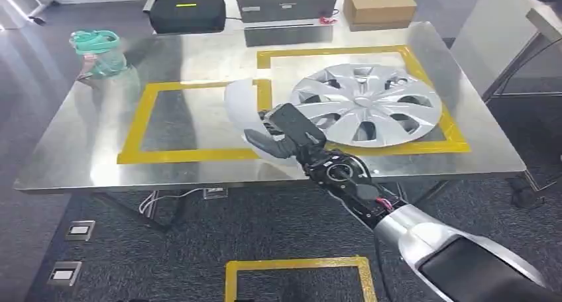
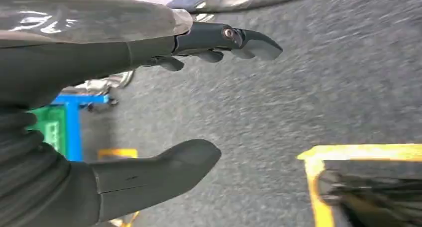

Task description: Take the parts from the cabinet and place them on the table.

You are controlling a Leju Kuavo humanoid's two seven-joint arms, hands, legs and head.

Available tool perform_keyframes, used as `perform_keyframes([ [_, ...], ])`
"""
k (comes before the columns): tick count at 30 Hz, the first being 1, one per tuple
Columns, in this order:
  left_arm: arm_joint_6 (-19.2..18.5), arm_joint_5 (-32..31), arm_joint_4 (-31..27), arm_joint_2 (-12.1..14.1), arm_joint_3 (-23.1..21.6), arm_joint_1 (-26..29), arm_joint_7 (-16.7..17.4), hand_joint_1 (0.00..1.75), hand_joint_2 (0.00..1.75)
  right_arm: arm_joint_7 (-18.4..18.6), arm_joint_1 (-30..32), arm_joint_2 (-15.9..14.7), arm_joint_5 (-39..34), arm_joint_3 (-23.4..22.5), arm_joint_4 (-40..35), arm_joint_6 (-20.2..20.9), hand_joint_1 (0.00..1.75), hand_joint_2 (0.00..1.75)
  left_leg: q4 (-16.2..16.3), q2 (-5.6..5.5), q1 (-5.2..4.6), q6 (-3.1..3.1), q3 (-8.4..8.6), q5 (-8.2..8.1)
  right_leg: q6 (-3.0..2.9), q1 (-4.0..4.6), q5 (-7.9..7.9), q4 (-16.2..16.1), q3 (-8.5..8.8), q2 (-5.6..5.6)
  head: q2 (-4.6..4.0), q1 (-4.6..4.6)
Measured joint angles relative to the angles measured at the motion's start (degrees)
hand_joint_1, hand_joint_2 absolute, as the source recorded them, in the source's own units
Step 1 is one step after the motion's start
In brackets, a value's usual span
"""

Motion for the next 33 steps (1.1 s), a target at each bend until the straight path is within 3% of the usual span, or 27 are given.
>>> perform_keyframes([
  [1,0.0,0.0,0.0,0.0,0.0,0.1,0.0,0.00,1.75,0.0,0.0,0.0,0.0,-0.1,0.0,0.0,1.75,1.75,-4.3,0.19,-0.03,0.26,1.59,3.10,0.01,0.09,-0.19,0.0,0.31,-0.39,0.00,-0.28],
  [2,0.0,0.0,0.0,0.1,0.0,0.0,0.0,0.00,1.75,0.1,-0.1,-0.1,0.0,-0.3,0.0,-0.2,1.75,1.75,-10.4,1.13,-0.26,0.73,4.20,6.58,0.08,0.17,-0.46,0.0,0.73,-0.82,0.00,-0.52],
  [3,0.0,0.0,0.0,0.1,0.0,-0.1,0.0,0.00,1.75,0.1,-0.2,-0.1,0.0,-0.5,0.0,-0.2,1.75,1.75,-15.4,3.05,-0.66,1.19,6.21,8.29,0.21,0.22,-0.70,-0.1,1.06,-1.30,0.00,-0.83],
  [4,0.0,0.0,0.0,0.1,0.0,-0.4,0.0,0.00,1.75,0.1,-0.2,-0.2,0.0,-0.6,0.0,-0.3,1.75,1.75,-16.2,4.55,-1.72,1.36,7.08,7.30,0.52,0.69,-0.88,-0.1,1.15,-1.69,0.00,-1.00],
  [8,0.0,0.0,0.0,0.2,-0.2,-0.6,0.0,0.00,1.75,0.1,-0.3,-0.6,-0.1,-1.0,-0.1,-0.3,1.75,1.75,-17.1,2.19,-1.31,2.08,6.98,7.47,1.56,0.88,-1.52,-0.2,1.67,-3.75,0.00,-0.66],
  [9,0.0,0.0,0.0,0.1,-0.3,-0.4,0.0,0.00,1.75,0.1,-0.2,-0.8,-0.1,-1.2,-0.2,-0.3,1.75,1.75,-17.4,1.86,-0.97,2.23,7.37,7.59,2.00,0.39,-2.36,0.7,1.10,-1.91,0.00,-0.59],
  [10,-0.1,0.0,0.0,0.0,-0.4,-0.4,0.0,0.00,1.75,0.0,-0.3,-0.9,-0.2,-1.4,-0.3,-0.3,1.75,1.75,-17.4,1.43,-0.87,2.57,7.52,7.56,2.09,0.37,-4.33,3.7,-0.06,-0.10,0.00,-0.26],
  [11,-0.1,0.0,0.0,0.0,-0.4,-0.5,0.0,0.00,1.75,0.0,-0.2,-1.2,-0.4,-1.6,-0.3,-0.5,1.75,1.75,-17.4,0.83,-0.86,2.77,7.54,7.53,2.20,0.34,-6.95,9.0,-2.38,0.64,0.00,0.31],
  [13,-0.1,0.2,0.0,0.0,-0.6,-0.6,0.0,0.00,1.75,0.0,0.2,-1.8,-0.7,-1.8,-0.3,-0.8,1.75,1.75,-17.3,-0.47,-0.86,2.85,7.56,7.49,2.38,0.32,-10.21,18.2,-6.80,0.90,0.00,1.03],
  [14,-0.1,0.2,0.0,0.0,-0.7,-0.6,0.0,0.00,1.75,-0.1,0.4,-2.1,-0.7,-2.0,-0.3,-0.9,1.75,1.75,-17.3,-1.28,-0.86,2.84,7.66,7.48,2.37,0.30,-10.08,19.9,-7.86,0.94,0.00,1.40],
  [15,-0.1,0.2,0.0,0.0,-0.8,-0.5,0.1,0.00,1.75,-0.1,0.6,-2.3,-0.9,-2.0,-0.4,-0.9,1.75,1.75,-17.2,-2.01,-0.84,2.82,7.86,7.39,2.35,0.24,-8.31,18.2,-7.38,0.98,0.00,1.71],
  [17,-0.2,0.5,0.0,-0.1,-0.9,-0.4,0.1,0.00,1.75,-0.1,0.6,-2.5,-0.9,-2.3,-0.8,-1.0,1.75,1.75,-17.0,-3.37,-0.78,2.48,8.28,7.05,2.30,-0.10,-2.18,8.5,-3.27,1.78,0.00,2.40],
  [18,-0.2,0.6,0.0,-0.1,-0.9,-0.4,0.1,0.00,1.75,-0.1,0.6,-2.7,-1.0,-2.5,-1.0,-1.1,1.75,1.75,-16.8,-3.92,-0.71,2.22,8.37,6.80,2.35,-0.39,0.36,3.3,-1.19,3.39,0.00,2.54],
  [19,-0.2,0.7,0.0,-0.1,-1.0,-0.4,0.1,0.00,1.75,-0.1,0.6,-3.3,-1.0,-2.8,-1.1,-1.3,1.75,1.75,-16.6,-4.49,-0.90,1.97,7.99,6.73,2.42,-0.79,-0.51,2.2,-0.58,6.37,0.00,2.62],
  [20,-0.2,0.8,0.0,0.0,-1.0,-0.6,0.1,0.00,1.75,-0.1,0.6,-3.4,-1.0,-3.1,-1.5,-1.4,1.75,1.75,-16.1,-5.21,-0.85,1.62,7.20,6.90,2.28,-0.89,-0.92,0.7,0.31,6.20,0.00,2.36],
  [21,-0.2,0.9,0.0,0.0,-1.1,-0.7,0.1,0.00,1.75,-0.1,0.9,-3.5,-1.0,-3.1,-1.7,-1.4,1.75,1.75,-16.2,-5.63,-0.48,1.24,6.88,7.11,2.04,-0.42,-0.88,1.1,0.10,5.72,0.00,2.10],
  [23,-0.2,0.9,0.0,0.0,-1.3,-0.1,0.1,0.00,1.75,0.0,1.0,-3.8,-1.0,-3.4,-2.0,-1.6,1.75,1.75,-16.5,-7.01,-0.42,0.55,6.74,7.37,1.36,-0.59,-0.75,0.8,0.30,4.60,0.00,2.71],
  [24,-0.2,0.9,0.0,0.0,-1.4,0.1,0.1,0.00,1.75,0.0,0.9,-3.8,-1.0,-3.5,-2.5,-1.7,1.75,1.75,-15.9,-6.56,-0.34,0.42,6.72,6.64,0.97,-0.94,-0.54,0.3,0.70,3.96,0.00,2.80],
  [25,-0.2,0.9,0.0,0.0,-1.4,0.1,0.1,0.00,1.75,-0.1,0.9,-3.9,-1.0,-3.7,-2.8,-1.9,1.75,1.75,-13.5,-3.64,-0.72,0.12,5.57,5.18,0.68,-0.90,-0.53,0.2,0.80,3.43,0.00,2.04],
  [26,-0.2,1.0,0.0,0.0,-1.4,-0.1,0.1,0.00,1.75,0.0,0.9,-3.9,-1.0,-3.9,-3.1,-2.0,1.75,1.75,-9.0,-1.69,-0.68,-0.22,3.34,3.08,0.49,-0.78,-0.55,0.2,0.80,2.79,0.00,1.01],
  [27,-0.2,1.0,-0.1,0.1,-1.4,-0.3,0.1,0.00,1.75,0.1,1.0,-4.2,-1.0,-4.0,-3.2,-2.1,1.75,1.75,-3.8,-0.52,-0.61,-0.42,0.72,1.03,0.38,-0.55,-0.63,0.2,0.80,2.07,0.00,0.52],
  [28,-0.2,1.0,-0.1,0.1,-1.4,-0.3,0.0,0.00,1.75,0.1,1.3,-4.5,-1.0,-4.2,-3.3,-2.1,1.75,1.75,0.5,-0.01,-0.54,-0.49,-1.72,-0.40,0.27,-0.39,-0.71,0.2,0.80,1.24,0.00,0.33],
  [29,-0.3,1.2,-0.1,0.1,-1.4,-0.3,0.0,0.00,1.75,0.2,1.6,-4.7,-1.1,-4.3,-3.6,-2.1,1.75,1.75,2.5,0.12,-0.53,-0.46,-2.93,-0.52,0.15,-0.32,-0.79,0.2,0.82,0.52,0.00,0.09],
  [30,-0.4,1.2,-0.1,0.0,-1.4,-0.1,0.0,0.00,1.75,0.2,1.9,-4.9,-1.1,-4.5,-3.8,-2.1,1.75,1.75,1.5,0.12,-0.53,-0.37,-2.63,0.69,0.14,-0.24,-0.87,0.2,0.88,-0.16,0.00,-0.09],
  [31,-0.4,1.5,-0.1,-0.1,-1.4,0.1,-0.1,0.00,1.75,0.2,2.0,-5.1,-1.1,-4.7,-4.2,-2.1,1.75,1.75,-2.3,0.23,-0.54,-0.18,-0.85,3.06,0.12,-0.15,-0.95,0.2,0.92,-0.70,0.00,-0.33],
  [32,-0.4,1.7,-0.1,0.0,-1.4,0.2,-0.2,0.00,1.75,0.2,1.9,-5.2,-1.1,-4.9,-4.6,-2.1,1.75,1.75,-8.0,0.65,-0.57,0.15,2.09,5.82,0.17,-0.06,-1.07,0.2,1.06,-1.14,0.00,-0.63],
  [33,-0.4,1.9,0.0,0.0,-1.4,0.2,-0.3,0.00,1.75,0.2,1.9,-5.2,-1.1,-5.0,-5.1,-2.1,1.75,1.75,-13.9,2.47,-0.87,0.66,5.40,8.20,0.26,0.04,-1.23,0.2,1.34,-1.57,0.00,-0.90],
])
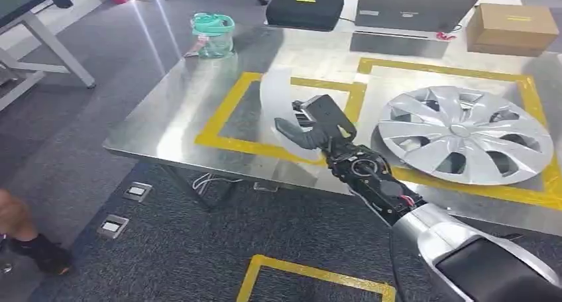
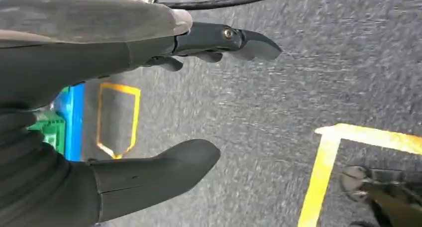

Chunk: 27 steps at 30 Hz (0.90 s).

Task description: Take the parts from the cabinet and place them on the table.

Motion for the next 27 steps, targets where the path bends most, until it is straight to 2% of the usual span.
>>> perform_keyframes([
  [1,0.0,0.1,0.0,0.1,0.0,-0.1,0.0,0.00,1.75,0.0,0.0,-0.1,0.0,-0.3,-0.4,0.1,1.75,1.75,-2.6,2.29,-0.73,0.40,1.24,-0.84,0.31,0.32,-0.19,0.0,0.06,-0.50,0.00,-0.17],
  [2,0.0,0.2,0.0,0.1,0.0,-0.2,-0.1,0.00,1.75,0.0,-0.1,-0.3,-0.1,-0.6,-0.6,0.1,1.75,1.75,-2.8,1.42,-0.99,0.78,1.11,-0.42,0.51,0.44,-0.30,0.0,0.11,-0.90,0.00,-0.19],
  [5,0.0,0.3,0.0,0.2,0.0,0.0,0.0,0.00,1.75,-0.1,0.0,-0.4,-0.2,-0.8,-1.1,0.1,1.75,1.75,-2.9,-0.25,-1.03,1.31,1.10,-0.48,1.23,0.56,-0.67,-0.4,0.78,-2.38,0.00,-0.02],
  [6,0.0,0.3,0.0,0.1,0.0,0.2,0.0,0.00,1.75,-0.1,0.0,-0.4,-0.2,-0.9,-1.4,0.1,1.75,1.75,-3.3,-0.60,-0.29,1.62,1.52,-0.25,1.67,0.31,-1.29,0.1,0.32,-1.40,0.00,0.13],
  [7,0.0,0.5,0.0,0.1,0.0,0.3,0.0,0.00,1.75,-0.2,0.0,-0.5,-0.2,-1.1,-1.6,0.1,1.75,1.75,-3.4,-0.96,-0.30,1.81,1.61,-0.24,1.88,0.16,-2.79,2.2,-0.43,0.79,0.00,0.39],
  [8,0.0,0.5,0.0,0.1,0.0,0.2,0.0,0.00,1.75,-0.3,-0.1,-0.7,0.0,-1.2,-1.7,0.0,1.75,1.75,-3.4,-1.37,-0.29,2.16,1.63,-0.25,1.99,0.15,-5.08,6.3,-2.16,1.90,0.00,0.87],
  [10,0.0,0.6,0.0,0.0,0.0,0.1,0.0,0.00,1.75,-0.4,0.3,-1.0,0.3,-1.3,-1.7,-0.5,1.75,1.75,-3.4,-2.66,-0.30,2.29,1.64,-0.29,2.26,0.12,-9.27,17.0,-7.12,2.54,0.00,1.60],
  [11,0.0,0.6,0.0,0.0,0.0,0.1,0.0,0.00,1.75,-0.4,0.6,-1.3,0.4,-1.3,-1.7,-0.7,1.75,1.75,-3.4,-3.39,-0.29,2.29,1.70,-0.30,2.31,0.10,-9.65,19.6,-8.55,2.56,0.00,1.88],
  [12,0.0,0.7,0.0,0.0,0.0,0.1,0.0,0.00,1.75,-0.4,0.9,-1.4,0.5,-1.4,-1.7,-0.8,1.75,1.75,-3.3,-4.16,-0.26,2.30,1.83,-0.31,2.31,0.02,-8.58,19.3,-8.67,2.56,0.00,2.17],
  [13,0.0,0.7,0.0,0.0,0.0,0.2,0.0,0.00,1.75,-0.4,1.0,-1.6,0.7,-1.4,-1.7,-1.0,1.75,1.75,-3.3,-4.91,-0.24,2.25,1.95,-0.36,2.29,-0.06,-6.33,16.4,-7.62,2.63,0.00,2.60],
  [14,0.0,0.7,0.0,0.0,0.0,0.3,0.0,0.00,1.75,-0.4,0.9,-1.6,0.8,-1.6,-1.7,-1.0,1.75,1.75,-3.2,-5.63,-0.20,2.09,2.15,-0.48,2.21,-0.13,-3.12,11.3,-5.37,2.90,0.00,2.98],
  [15,0.0,0.7,0.0,-0.1,0.0,0.3,0.0,0.00,1.75,-0.5,0.7,-1.6,1.0,-1.6,-1.7,-1.0,1.75,1.75,-3.0,-6.22,-0.18,1.86,2.41,-0.67,2.16,-0.26,-0.01,5.5,-2.94,4.03,0.00,3.34],
  [16,0.0,0.7,0.0,-0.1,0.0,0.3,0.0,0.00,1.75,-0.6,0.7,-1.7,1.1,-1.7,-1.7,-1.0,1.75,1.75,-2.9,-6.75,-0.20,1.62,2.24,-0.82,2.02,-0.61,0.57,2.2,-1.53,6.64,0.00,3.63],
  [17,0.0,0.8,0.0,-0.1,-0.1,0.0,0.0,0.00,1.75,-0.8,0.6,-1.8,1.1,-1.7,-1.7,-1.0,1.75,1.75,-2.3,-7.33,-0.49,1.42,1.79,-0.83,2.05,-0.80,0.16,0.5,-0.62,7.19,0.00,3.45],
  [19,0.0,1.0,0.0,-0.1,-0.1,0.0,0.0,0.00,1.75,-1.0,0.9,-1.8,1.1,-1.8,-1.7,-1.2,1.75,1.75,-2.6,-8.34,-0.04,0.62,1.13,-0.26,1.45,-0.43,-0.05,0.6,-0.58,6.30,0.00,3.06],
  [20,0.0,1.0,0.0,-0.2,-0.1,0.2,0.0,0.00,1.75,-1.0,1.0,-1.8,1.1,-2.0,-1.7,-1.4,1.75,1.75,-2.8,-8.81,0.01,0.28,1.11,-0.10,1.18,-0.32,0.10,0.4,-0.50,5.88,0.00,3.28],
  [21,0.1,1.0,0.0,-0.1,-0.1,0.5,0.0,0.00,1.75,-1.1,0.9,-1.8,1.1,-2.1,-1.7,-1.9,1.75,1.75,-2.5,-8.43,0.01,0.06,0.97,-0.57,0.65,-0.92,0.43,-0.2,0.01,5.26,0.00,3.54],
  [22,0.1,1.1,0.0,-0.3,-0.1,0.5,0.0,0.00,1.75,-1.2,0.8,-1.8,1.2,-2.3,-1.7,-2.1,1.75,1.75,-0.8,-5.31,-0.32,-0.34,0.37,-1.71,0.37,-0.77,0.58,-0.5,0.20,4.94,0.00,2.98],
  [23,0.1,1.1,0.0,-0.2,-0.1,0.5,0.0,0.00,1.75,-1.3,0.8,-1.8,1.2,-2.5,-1.8,-2.2,1.75,1.75,2.8,-3.60,-0.23,-0.71,-1.42,-3.67,0.19,-0.71,0.68,-0.6,0.21,4.47,0.00,2.10],
  [24,0.1,1.1,0.0,-0.2,-0.1,0.3,0.0,0.00,1.75,-1.3,0.8,-1.9,1.2,-2.7,-1.8,-2.2,1.75,1.75,8.0,-2.76,-0.05,-1.00,-4.03,-5.91,0.17,-0.60,0.68,-0.6,0.10,4.16,0.00,1.81],
  [25,0.2,1.1,0.0,-0.2,-0.1,0.2,0.0,0.00,1.75,-1.3,1.0,-2.0,1.2,-2.8,-1.7,-2.3,1.75,1.75,13.2,-2.39,0.06,-1.13,-6.73,-7.87,0.12,-0.55,0.64,-0.6,0.03,3.60,0.00,1.62],
  [26,0.2,1.1,0.0,-0.2,-0.2,0.3,0.0,0.00,1.75,-1.2,1.1,-2.1,1.2,-2.8,-1.7,-2.5,1.75,1.75,16.2,-2.33,0.10,-1.20,-8.32,-8.60,0.11,-0.55,0.63,-0.6,-0.02,3.27,0.00,1.49],
  [27,0.2,1.1,0.0,-0.3,-0.2,0.4,0.0,0.00,1.75,-1.2,1.3,-2.1,1.1,-2.9,-1.7,-2.6,1.75,1.75,16.3,-2.34,0.12,-1.19,-8.54,-7.84,0.09,-0.56,0.60,-0.6,0.01,2.97,0.00,1.22],
])
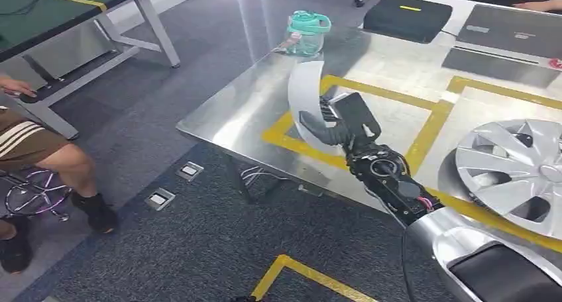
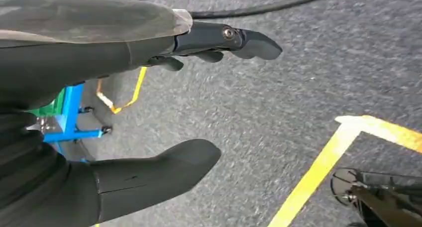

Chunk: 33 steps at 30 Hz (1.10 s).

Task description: Take the parts from the cabinet and place them on the table.

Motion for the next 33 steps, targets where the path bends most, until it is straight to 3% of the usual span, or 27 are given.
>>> perform_keyframes([
  [1,0.0,0.0,0.0,0.0,0.0,0.1,0.0,0.00,1.75,0.0,0.1,0.0,0.0,-0.2,0.0,-0.3,1.75,1.75,-2.7,0.00,0.01,0.10,1.29,1.88,0.02,0.00,-0.02,0.0,0.05,-0.22,0.00,-0.28],
  [3,0.0,0.1,0.0,0.1,0.0,0.1,0.0,0.00,1.75,0.1,0.1,-0.1,0.0,-0.5,0.0,-0.4,1.75,1.75,-13.6,0.11,-0.01,0.56,7.09,6.88,0.16,0.01,-0.12,0.0,0.23,-0.50,0.00,-0.79],
  [4,0.0,0.1,0.0,0.1,0.0,0.1,0.0,0.00,1.75,0.1,0.0,-0.1,-0.1,-0.7,-0.2,-0.4,1.75,1.75,-18.8,0.63,-0.11,0.91,9.79,7.84,0.31,0.08,-0.21,0.0,0.27,-0.60,0.00,-1.07],
  [5,0.0,0.2,0.0,0.2,0.0,0.0,0.0,0.00,1.75,0.0,0.0,-0.2,-0.3,-1.0,-0.3,-0.4,1.75,1.75,-19.5,0.84,-0.59,1.32,10.09,7.53,0.65,0.53,-0.39,0.1,0.00,-0.60,0.00,-1.40],
  [6,0.0,0.2,0.0,0.2,0.0,0.0,0.0,0.00,1.75,0.1,0.0,-0.3,-0.5,-1.2,-0.3,-0.4,1.75,1.75,-19.5,0.64,-0.57,1.59,10.04,7.59,0.85,0.54,-0.47,0.1,-0.09,-0.61,0.00,-1.16],
  [7,0.0,0.2,0.0,0.0,-0.1,0.1,0.0,0.00,1.75,0.1,0.1,-0.7,-0.5,-1.3,-0.3,-0.5,1.75,1.75,-19.6,0.68,-0.24,1.12,10.06,7.59,-0.37,0.82,-1.05,0.3,-0.02,-0.65,0.00,-0.96],
  [8,0.0,0.2,0.0,0.1,-0.1,0.2,0.0,0.00,1.75,0.2,0.2,-0.9,-0.6,-1.3,-0.5,-0.6,1.75,1.75,-19.6,0.53,-0.32,1.11,10.22,7.57,-0.85,0.73,-0.81,0.3,0.11,-0.67,0.00,-0.77],
  [14,0.0,0.7,0.0,0.1,-0.1,0.3,-0.2,0.00,1.75,0.5,0.3,-2.1,-0.9,-2.1,-1.4,-1.6,1.75,1.75,-19.5,0.46,-0.55,1.75,10.24,7.34,0.11,0.62,-0.52,-0.7,0.74,-0.72,0.00,0.81],
  [16,0.1,0.9,0.0,0.1,-0.1,0.3,-0.2,0.00,1.75,0.9,0.6,-2.7,-1.0,-2.5,-1.9,-1.7,1.75,1.75,-19.5,0.46,-0.61,1.93,10.24,7.25,0.74,0.54,-0.49,-0.8,0.82,-0.72,0.00,1.09],
  [23,0.2,1.2,0.0,0.1,-0.2,0.4,-0.5,0.00,1.75,1.4,1.7,-5.0,-2.0,-4.0,-3.2,-2.8,1.75,1.75,-19.4,0.45,-0.67,2.08,10.25,7.17,1.28,0.49,-0.59,-0.8,0.83,-0.74,0.00,1.16],
  [33,0.2,1.6,0.0,0.2,-0.2,0.4,-0.8,0.00,1.75,1.1,3.4,-8.4,-3.0,-6.8,-4.4,-4.0,1.75,1.75,-19.5,0.48,-0.55,2.07,10.34,7.17,1.27,0.59,-0.61,-0.8,0.84,-0.76,0.00,0.90],
])
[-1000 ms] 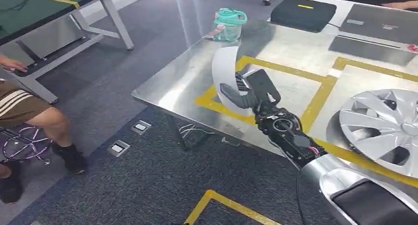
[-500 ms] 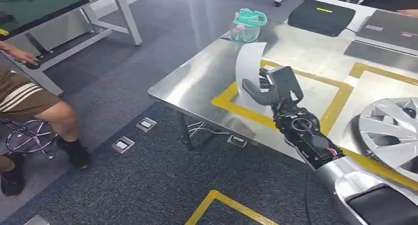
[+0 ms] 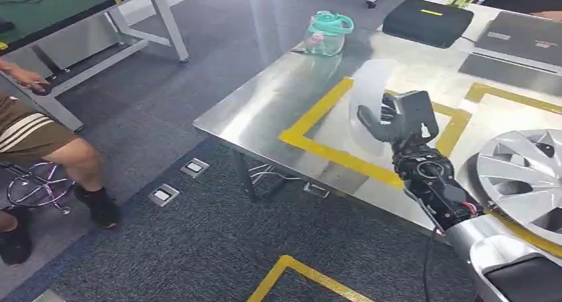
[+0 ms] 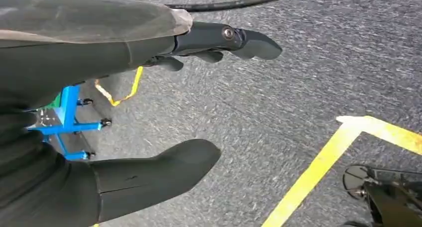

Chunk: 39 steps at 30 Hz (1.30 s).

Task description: Take the parts from the cabinet and place them on the table.

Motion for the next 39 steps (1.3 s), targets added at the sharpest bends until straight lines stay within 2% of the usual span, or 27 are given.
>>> perform_keyframes([
  [23,-0.7,0.1,0.0,0.0,-0.1,0.0,-0.2,0.00,1.75,0.3,1.8,-3.3,-0.7,-2.5,-2.6,-0.9,1.75,1.75,0.0,0.00,0.03,-0.01,0.07,0.00,0.00,0.08,-0.01,0.0,0.06,-0.01,0.00,0.07],
  [32,-0.7,0.3,0.0,0.2,-0.1,0.0,-0.5,0.00,1.75,-0.4,2.2,-3.9,-1.0,-3.0,-2.7,0.6,1.75,1.75,0.0,-0.01,0.02,0.00,0.08,0.00,0.00,0.08,-0.01,0.0,0.08,0.00,0.00,0.04],
  [33,-0.7,0.3,0.0,0.2,-0.1,0.0,-0.7,0.00,1.75,-0.5,2.3,-4.0,-0.4,-3.1,-2.7,0.2,1.75,1.75,0.0,-0.01,0.02,0.00,0.08,0.00,0.00,0.08,-0.01,0.0,0.07,0.00,0.00,0.04],
  [37,-0.7,0.4,0.0,0.1,-0.1,0.0,-1.2,0.00,1.75,3.3,2.2,-4.1,11.3,-2.6,-2.7,-8.1,1.75,1.75,0.0,-0.01,0.02,0.00,0.08,0.00,0.00,0.08,-0.01,0.0,0.09,-0.01,0.00,0.07],
  [39,-0.7,0.4,0.0,0.1,-0.1,0.0,-1.2,0.00,1.75,4.2,2.3,-4.1,12.7,-2.4,-2.7,-8.3,1.75,1.75,0.0,0.01,0.02,-0.01,0.08,0.00,0.00,0.09,-0.01,0.0,0.09,0.01,0.00,0.02],
])
